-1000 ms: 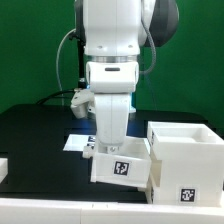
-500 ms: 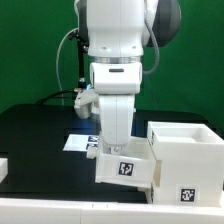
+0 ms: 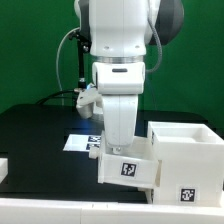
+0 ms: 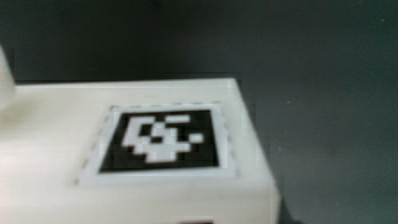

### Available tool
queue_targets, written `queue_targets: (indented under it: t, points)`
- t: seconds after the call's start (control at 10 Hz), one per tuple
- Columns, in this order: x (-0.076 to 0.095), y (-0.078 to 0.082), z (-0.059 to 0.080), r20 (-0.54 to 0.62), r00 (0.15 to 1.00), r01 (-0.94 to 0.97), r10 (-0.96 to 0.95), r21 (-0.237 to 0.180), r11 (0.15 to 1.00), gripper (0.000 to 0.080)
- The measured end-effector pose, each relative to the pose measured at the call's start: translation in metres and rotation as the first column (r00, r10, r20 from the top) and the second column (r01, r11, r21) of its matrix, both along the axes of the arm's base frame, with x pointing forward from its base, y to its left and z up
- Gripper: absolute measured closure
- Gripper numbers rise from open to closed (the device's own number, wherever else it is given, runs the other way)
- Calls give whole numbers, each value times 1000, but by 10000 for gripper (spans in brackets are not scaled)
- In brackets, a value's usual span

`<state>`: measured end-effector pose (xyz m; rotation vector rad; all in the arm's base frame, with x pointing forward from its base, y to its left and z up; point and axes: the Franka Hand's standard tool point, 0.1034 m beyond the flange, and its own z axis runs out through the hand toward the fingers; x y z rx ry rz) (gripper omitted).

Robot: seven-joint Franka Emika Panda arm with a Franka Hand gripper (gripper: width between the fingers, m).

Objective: Assemble drawer

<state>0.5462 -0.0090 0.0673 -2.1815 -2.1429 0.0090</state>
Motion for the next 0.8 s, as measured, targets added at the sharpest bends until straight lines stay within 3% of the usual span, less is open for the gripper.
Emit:
queue_targets:
  t: [0.6, 0.7, 0.8]
  points:
    - [-2, -5, -3, -5, 1000, -16, 16, 25, 1000, 763]
    - [-3, -12, -7, -7, 1000, -16, 17, 86, 996, 763]
    - [-4, -18, -8, -11, 1000, 9, -8, 95, 995, 763]
